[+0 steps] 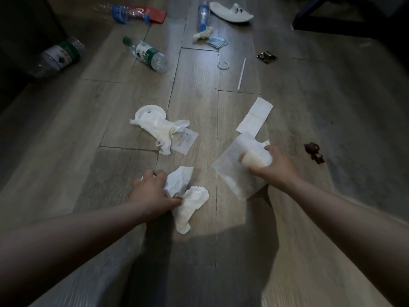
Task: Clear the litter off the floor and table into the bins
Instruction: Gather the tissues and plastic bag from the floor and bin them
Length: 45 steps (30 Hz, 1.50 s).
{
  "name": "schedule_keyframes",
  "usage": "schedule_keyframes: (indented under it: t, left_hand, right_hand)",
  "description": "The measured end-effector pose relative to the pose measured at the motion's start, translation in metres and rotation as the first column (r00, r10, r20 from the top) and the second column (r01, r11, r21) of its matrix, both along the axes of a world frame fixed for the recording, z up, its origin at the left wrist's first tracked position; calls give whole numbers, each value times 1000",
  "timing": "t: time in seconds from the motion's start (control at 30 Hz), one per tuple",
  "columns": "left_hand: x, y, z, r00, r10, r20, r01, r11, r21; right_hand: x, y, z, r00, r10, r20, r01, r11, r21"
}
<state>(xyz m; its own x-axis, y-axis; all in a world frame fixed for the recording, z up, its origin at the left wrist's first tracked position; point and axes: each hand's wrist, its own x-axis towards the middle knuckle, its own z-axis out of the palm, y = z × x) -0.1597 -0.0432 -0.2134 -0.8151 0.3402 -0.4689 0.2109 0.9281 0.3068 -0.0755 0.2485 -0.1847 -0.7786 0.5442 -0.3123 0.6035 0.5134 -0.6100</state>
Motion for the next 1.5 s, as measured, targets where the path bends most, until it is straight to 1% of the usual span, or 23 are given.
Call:
schedule_keyframes:
  t: [0.13, 0.2, 0.37, 0.43, 0.53, 0.6, 0.67, 0.77, 0.83, 1.03, 1.17, 1.23, 1.33, 1.5]
  left_hand:
    - [-2, 1, 23, 1000, -5, -8, 6, 998, 55]
    - [-5, 5, 39, 1000, -7, -13, 8, 996, 93]
    - [-21, 19, 79, 998, 69, 1, -67, 969, 236]
    - [-29, 24, 92, 995, 102, -11, -94, 951, 294]
    - [-41, 32, 115, 984, 172, 49, -177, 897, 404]
    - [-48, 39, 134, 979, 193, 73, -205, 868, 453]
    - [-54, 45, 164, 977, 203, 64, -210, 857, 471]
    - [-54, 51, 219, 973, 210, 93, -229, 855, 465]
    - [-52, 54, 272, 973, 207, 99, -229, 849, 475]
    - [-35, 60, 442, 960, 266, 88, -274, 825, 494]
    - [-10, 53, 546, 928, 338, 158, -369, 776, 511]
    - [1, 52, 602, 926, 327, 191, -377, 760, 529]
    - [14, 55, 694, 918, 316, 240, -397, 701, 592]
    - [32, 64, 826, 922, 255, 292, -387, 649, 655]
  right_hand:
    - [9, -10, 13, 996, -19, -83, 17, 1000, -23]
    - [12, -13, 23, 995, -27, -92, 24, 999, -38]
    - [10, -16, 58, 986, -103, -133, 93, 993, -75]
    - [4, -17, 77, 980, -147, -137, 131, 984, -117]
    - [-8, -15, 111, 974, -181, -136, 160, 975, -152]
    - [-15, -13, 139, 968, -214, -131, 191, 967, -167]
    - [-19, -16, 170, 961, -249, -118, 222, 954, -204]
    - [-16, -21, 215, 936, -341, -90, 302, 906, -297]
    - [-15, -24, 264, 916, -396, -69, 350, 869, -350]
    - [-4, -36, 414, 881, -466, -82, 404, 831, -383]
    - [13, -50, 517, 874, -471, -118, 398, 834, -381]
    - [24, -56, 570, 865, -478, -151, 394, 835, -383]
    - [40, -60, 653, 848, -493, -195, 405, 839, -363]
    - [70, -61, 781, 774, -563, -291, 444, 809, -386]
